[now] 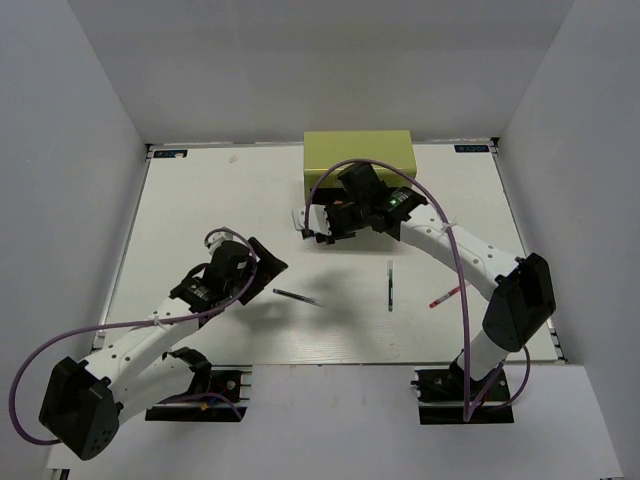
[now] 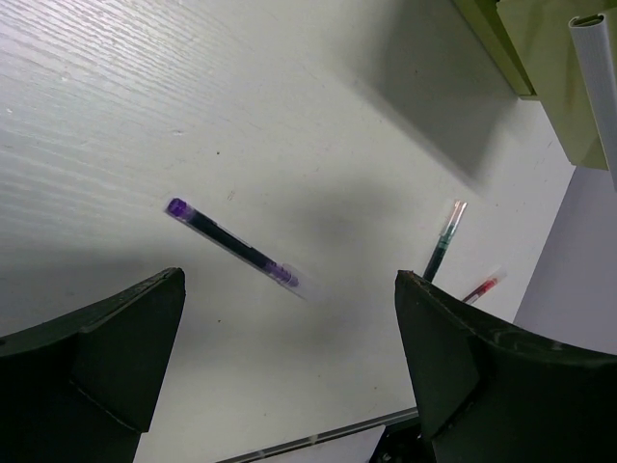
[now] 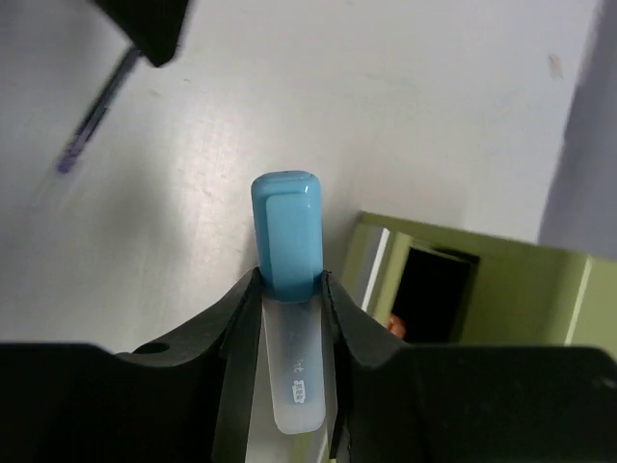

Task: Sort the stationery into containers
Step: Place the pen in the drawer.

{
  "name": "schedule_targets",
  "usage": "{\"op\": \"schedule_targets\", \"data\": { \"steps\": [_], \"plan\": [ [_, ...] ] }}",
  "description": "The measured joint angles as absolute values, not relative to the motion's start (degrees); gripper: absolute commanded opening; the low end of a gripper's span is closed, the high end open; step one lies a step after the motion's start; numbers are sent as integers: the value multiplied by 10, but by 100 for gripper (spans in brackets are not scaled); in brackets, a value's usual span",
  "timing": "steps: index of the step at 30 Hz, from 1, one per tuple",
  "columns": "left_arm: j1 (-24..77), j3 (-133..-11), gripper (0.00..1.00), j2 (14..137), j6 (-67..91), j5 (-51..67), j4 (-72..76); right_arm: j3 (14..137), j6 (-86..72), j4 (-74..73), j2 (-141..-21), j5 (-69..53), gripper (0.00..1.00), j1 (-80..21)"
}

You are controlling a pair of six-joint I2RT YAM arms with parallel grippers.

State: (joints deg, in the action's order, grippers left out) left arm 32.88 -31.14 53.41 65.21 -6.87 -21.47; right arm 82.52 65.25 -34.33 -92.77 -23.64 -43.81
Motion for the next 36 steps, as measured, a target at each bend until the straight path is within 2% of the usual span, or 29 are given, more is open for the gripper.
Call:
{"op": "schedule_targets", "data": {
  "steps": [10, 12, 13, 14, 16, 17, 18, 21, 23, 24, 25, 27, 32, 36],
  "plan": [
    [329, -321, 100, 576, 654, -46, -175, 838, 570, -271, -952, -117, 1, -373],
    [329, -322, 100, 577, 654, -44, -173, 847, 567, -264, -966, -105, 6, -358],
    [329, -322, 100, 577, 654, -43, -173, 850, 568, -262, -970, -102, 9, -353],
    [329, -323, 100, 577, 654, -42, -172, 851, 568, -258, -974, -98, 24, -347],
    [329, -324, 100, 577, 654, -40, -168, 851, 571, -255, -979, -91, 41, -338],
    [329, -324, 100, 577, 654, -40, -166, 851, 572, -254, -982, -90, 56, -335],
    [329, -324, 100, 577, 654, -40, -165, 851, 573, -254, -985, -88, 58, -333],
    [329, -324, 100, 577, 654, -39, -162, 852, 578, -253, -995, -90, 58, -330],
    [329, -324, 100, 577, 654, -39, -162, 858, 576, -256, -1001, -95, 50, -328],
    [329, -324, 100, 577, 654, -39, -162, 861, 577, -257, -1003, -99, 30, -327],
    [329, -324, 100, 578, 654, -39, -162, 865, 580, -258, -1003, -107, 17, -326],
    [329, -324, 100, 580, 654, -39, -160, 873, 580, -263, -1002, -130, 0, -324],
    [329, -324, 100, 590, 654, -36, -152, 868, 606, -277, -994, -205, 0, -322],
    [329, -324, 100, 598, 654, -34, -147, 869, 675, -356, -989, -283, 0, -322]
  ]
}}
